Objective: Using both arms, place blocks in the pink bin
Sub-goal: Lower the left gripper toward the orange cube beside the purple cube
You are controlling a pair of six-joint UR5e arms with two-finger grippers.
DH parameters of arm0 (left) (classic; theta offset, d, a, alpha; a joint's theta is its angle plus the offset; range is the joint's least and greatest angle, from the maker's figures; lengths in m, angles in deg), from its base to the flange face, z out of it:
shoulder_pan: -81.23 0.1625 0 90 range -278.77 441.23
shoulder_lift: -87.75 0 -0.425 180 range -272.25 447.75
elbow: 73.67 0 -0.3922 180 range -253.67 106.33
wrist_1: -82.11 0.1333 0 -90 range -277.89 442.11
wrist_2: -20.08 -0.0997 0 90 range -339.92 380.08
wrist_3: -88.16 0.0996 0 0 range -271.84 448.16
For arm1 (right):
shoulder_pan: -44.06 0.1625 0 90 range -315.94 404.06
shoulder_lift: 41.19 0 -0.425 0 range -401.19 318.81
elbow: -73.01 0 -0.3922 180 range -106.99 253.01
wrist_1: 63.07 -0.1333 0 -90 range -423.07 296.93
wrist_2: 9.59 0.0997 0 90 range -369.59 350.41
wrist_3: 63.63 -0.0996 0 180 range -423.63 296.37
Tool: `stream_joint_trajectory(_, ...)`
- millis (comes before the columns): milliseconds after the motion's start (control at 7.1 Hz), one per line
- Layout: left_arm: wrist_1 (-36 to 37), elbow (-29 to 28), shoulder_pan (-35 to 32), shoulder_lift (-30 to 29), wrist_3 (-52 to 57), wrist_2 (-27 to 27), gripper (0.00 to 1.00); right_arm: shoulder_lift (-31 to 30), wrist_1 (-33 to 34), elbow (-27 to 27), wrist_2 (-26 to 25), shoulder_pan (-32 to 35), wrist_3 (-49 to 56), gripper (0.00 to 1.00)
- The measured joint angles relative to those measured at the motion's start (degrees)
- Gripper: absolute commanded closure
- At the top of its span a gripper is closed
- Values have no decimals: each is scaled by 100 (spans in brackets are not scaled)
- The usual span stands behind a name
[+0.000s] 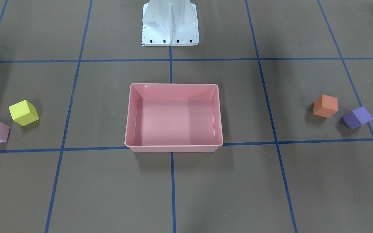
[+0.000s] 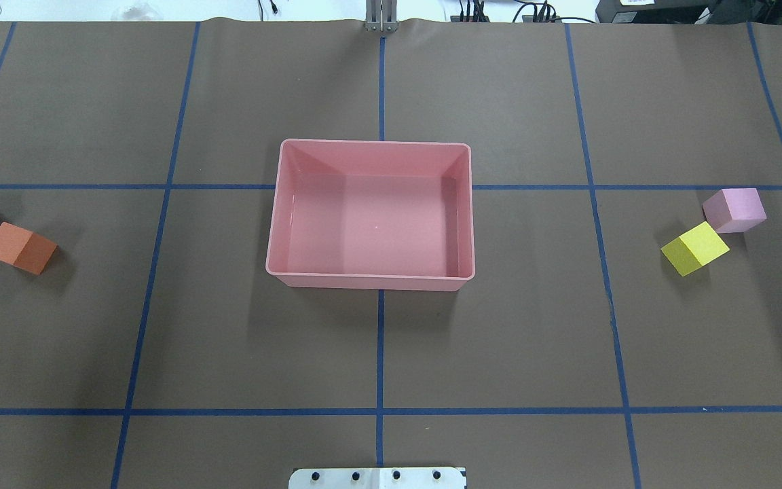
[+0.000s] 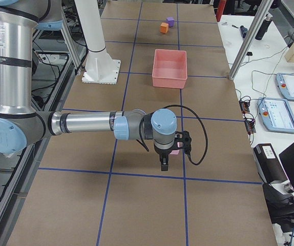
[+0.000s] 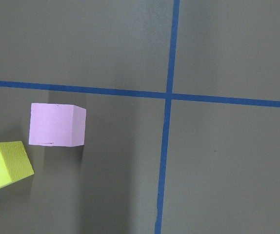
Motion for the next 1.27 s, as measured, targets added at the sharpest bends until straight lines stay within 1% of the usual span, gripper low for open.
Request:
stream_joint_trajectory(422,10,461,148,-350,-182,116,0,5,2,2,1,0,0,0)
stream_joint_trajectory(563,-61,554,392,-431,-737,209,0,3,0,4,-1,0,0,0)
stream_joint_trajectory(704,-400,601,765,-438,-1601,241,0,2,2,5,-2,0,0,0)
stream_joint_trajectory(985,-1733,500,1532,-242,-3097,102,0,-3,-2,1,-3,0,0,0)
stream_joint_trajectory(1126,-2302,411,1938,-157,-3608,-170,0,-3,-4,0,-3,-2,0,0)
stream_joint_trajectory(1267,-2792,266,2332,-117,-3995,-559,0,-4,-5,0,-3,-9,0,0)
